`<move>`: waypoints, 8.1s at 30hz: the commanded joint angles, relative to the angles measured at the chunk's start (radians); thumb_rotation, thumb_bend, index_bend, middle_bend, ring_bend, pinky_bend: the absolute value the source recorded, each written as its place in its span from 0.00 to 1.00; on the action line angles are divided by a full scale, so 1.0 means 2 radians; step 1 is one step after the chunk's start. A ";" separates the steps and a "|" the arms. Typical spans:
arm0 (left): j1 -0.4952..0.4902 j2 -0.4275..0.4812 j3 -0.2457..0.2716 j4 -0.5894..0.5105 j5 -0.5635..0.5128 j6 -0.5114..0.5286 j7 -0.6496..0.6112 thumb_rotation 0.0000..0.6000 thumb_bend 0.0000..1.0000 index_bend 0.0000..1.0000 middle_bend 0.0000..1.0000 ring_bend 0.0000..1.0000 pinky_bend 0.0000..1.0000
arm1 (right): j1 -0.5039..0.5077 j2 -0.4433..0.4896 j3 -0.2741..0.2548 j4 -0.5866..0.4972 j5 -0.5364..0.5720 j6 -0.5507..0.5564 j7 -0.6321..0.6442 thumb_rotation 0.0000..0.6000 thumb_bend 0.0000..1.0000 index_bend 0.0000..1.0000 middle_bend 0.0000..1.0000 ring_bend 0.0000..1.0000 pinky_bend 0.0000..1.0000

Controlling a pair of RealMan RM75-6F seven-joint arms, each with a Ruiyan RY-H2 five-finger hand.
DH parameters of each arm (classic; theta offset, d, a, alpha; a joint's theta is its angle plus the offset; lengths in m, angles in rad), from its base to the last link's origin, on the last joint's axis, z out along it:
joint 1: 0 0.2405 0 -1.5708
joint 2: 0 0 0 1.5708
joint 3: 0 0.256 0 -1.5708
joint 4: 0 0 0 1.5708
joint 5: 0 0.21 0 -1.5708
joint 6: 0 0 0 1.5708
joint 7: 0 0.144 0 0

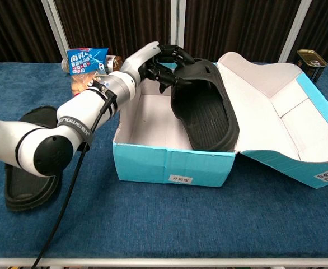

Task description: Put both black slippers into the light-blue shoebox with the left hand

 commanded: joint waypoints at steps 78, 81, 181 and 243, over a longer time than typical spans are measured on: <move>0.133 0.423 0.133 -0.485 -0.407 -0.099 0.597 1.00 0.06 0.21 0.20 0.70 0.71 | -0.002 -0.020 -0.008 0.035 -0.034 0.025 0.036 1.00 0.13 0.00 0.04 0.00 0.00; 0.132 0.415 0.133 -0.475 -0.414 -0.103 0.586 1.00 0.08 0.31 0.33 0.76 0.75 | -0.002 -0.021 -0.008 0.035 -0.034 0.026 0.037 1.00 0.13 0.00 0.04 0.00 0.00; 0.046 0.228 0.060 -0.283 -0.026 -0.065 0.332 1.00 0.09 0.10 0.05 0.00 0.16 | -0.014 -0.003 -0.005 0.002 -0.026 0.031 0.006 1.00 0.13 0.00 0.04 0.00 0.00; -0.039 0.370 0.143 -0.481 -0.171 -0.139 0.615 1.00 0.39 0.26 0.14 0.00 0.11 | -0.018 -0.011 -0.006 0.019 -0.029 0.037 0.023 1.00 0.13 0.00 0.04 0.00 0.00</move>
